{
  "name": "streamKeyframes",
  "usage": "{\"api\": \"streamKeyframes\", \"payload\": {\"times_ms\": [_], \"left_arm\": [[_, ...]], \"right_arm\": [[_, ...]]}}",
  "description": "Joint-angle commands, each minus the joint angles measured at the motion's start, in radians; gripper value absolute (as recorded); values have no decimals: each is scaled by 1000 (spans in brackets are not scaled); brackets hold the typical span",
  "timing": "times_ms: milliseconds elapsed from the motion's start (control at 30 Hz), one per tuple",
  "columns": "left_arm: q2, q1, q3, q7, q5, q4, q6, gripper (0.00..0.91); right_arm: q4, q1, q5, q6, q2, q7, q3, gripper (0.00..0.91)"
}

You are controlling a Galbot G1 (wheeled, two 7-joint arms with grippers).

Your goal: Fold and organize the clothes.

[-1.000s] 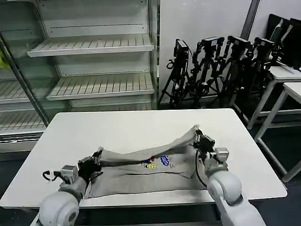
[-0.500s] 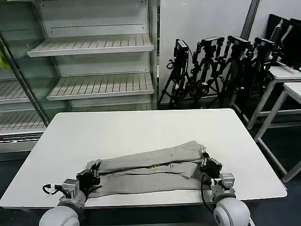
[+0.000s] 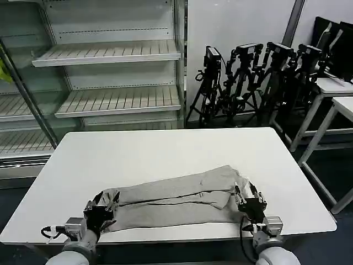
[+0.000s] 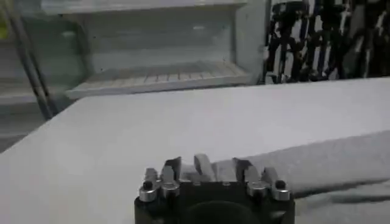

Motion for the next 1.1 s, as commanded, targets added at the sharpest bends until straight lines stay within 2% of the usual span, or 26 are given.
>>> {"api": "streamKeyframes", "payload": {"times_ms": [33, 233, 467, 500, 533, 567, 633, 700, 733, 1100], "left_arm": [[-159, 35, -7, -65, -53, -19, -22, 907], [-228, 0, 13, -78, -53, 53, -35, 907], [-255, -11, 38, -77, -53, 115, -60, 907], [-257, -14, 38, -77, -53, 121, -66, 806], [-258, -16, 38, -77, -53, 125, -69, 665], [-258, -18, 38, -78, -55, 128, -73, 393], [-259, -19, 38, -78, -61, 131, -78, 121], [-259, -17, 37, -78, -68, 129, -81, 40], [-259, -16, 37, -77, -74, 128, -81, 30], [-257, -6, 11, -66, -224, 108, -97, 30]], "right_arm": [[102, -89, -16, 13, 15, 3, 21, 907], [109, -103, -24, 15, 31, 7, 20, 907], [115, -120, -30, 22, 45, 9, 28, 907], [116, -125, -31, 24, 48, 9, 29, 907], [117, -126, -32, 24, 50, 9, 29, 907], [117, -128, -33, 25, 51, 9, 29, 907], [121, -133, -35, 26, 57, 10, 28, 907], [125, -137, -38, 26, 63, 11, 27, 907], [126, -139, -40, 26, 65, 11, 26, 907], [144, -156, -50, 27, 82, 14, 20, 907]]}}
